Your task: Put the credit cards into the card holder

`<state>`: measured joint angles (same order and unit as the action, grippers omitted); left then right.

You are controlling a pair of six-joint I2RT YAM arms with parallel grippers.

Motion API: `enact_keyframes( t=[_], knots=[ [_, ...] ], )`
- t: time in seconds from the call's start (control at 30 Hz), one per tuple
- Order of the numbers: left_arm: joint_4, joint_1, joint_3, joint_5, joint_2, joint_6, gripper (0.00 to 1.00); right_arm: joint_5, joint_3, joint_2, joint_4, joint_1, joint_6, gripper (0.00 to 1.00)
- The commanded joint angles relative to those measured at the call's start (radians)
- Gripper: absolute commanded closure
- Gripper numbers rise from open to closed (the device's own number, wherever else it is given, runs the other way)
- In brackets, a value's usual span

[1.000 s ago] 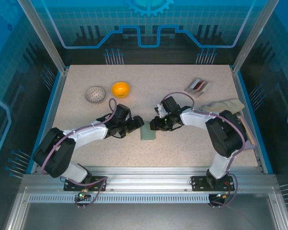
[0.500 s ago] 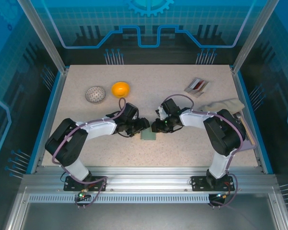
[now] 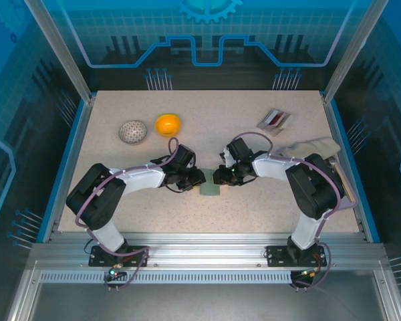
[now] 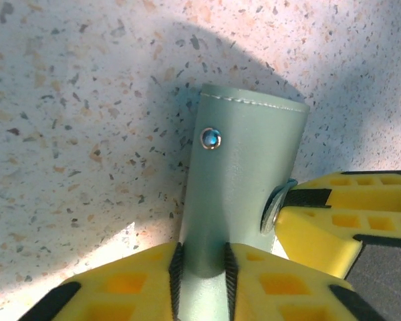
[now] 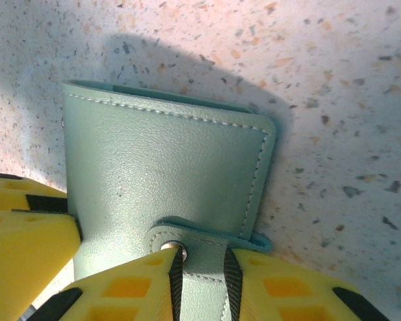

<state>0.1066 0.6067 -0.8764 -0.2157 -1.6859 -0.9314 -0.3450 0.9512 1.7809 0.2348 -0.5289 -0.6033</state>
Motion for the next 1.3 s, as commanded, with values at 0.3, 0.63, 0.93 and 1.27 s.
enact_keyframes(
  t=[0.3,0.63,0.93,1.27],
  knots=[
    [-0.083,0.010,0.000,-0.087,0.040,0.048,1.00,0.093,-0.004,-0.089,0.110,0.016,-0.003,0.68],
    [-0.116,0.009,0.003,-0.102,0.040,0.042,1.00,0.186,0.071,-0.110,0.197,-0.039,0.064,0.56],
    [-0.137,0.009,0.009,-0.105,0.038,0.032,1.00,0.218,0.093,-0.024,0.217,-0.107,0.057,0.50],
    [-0.099,0.009,0.055,-0.096,0.078,0.074,1.00,0.638,0.104,-0.016,0.407,-0.099,0.012,0.74]
  ],
)
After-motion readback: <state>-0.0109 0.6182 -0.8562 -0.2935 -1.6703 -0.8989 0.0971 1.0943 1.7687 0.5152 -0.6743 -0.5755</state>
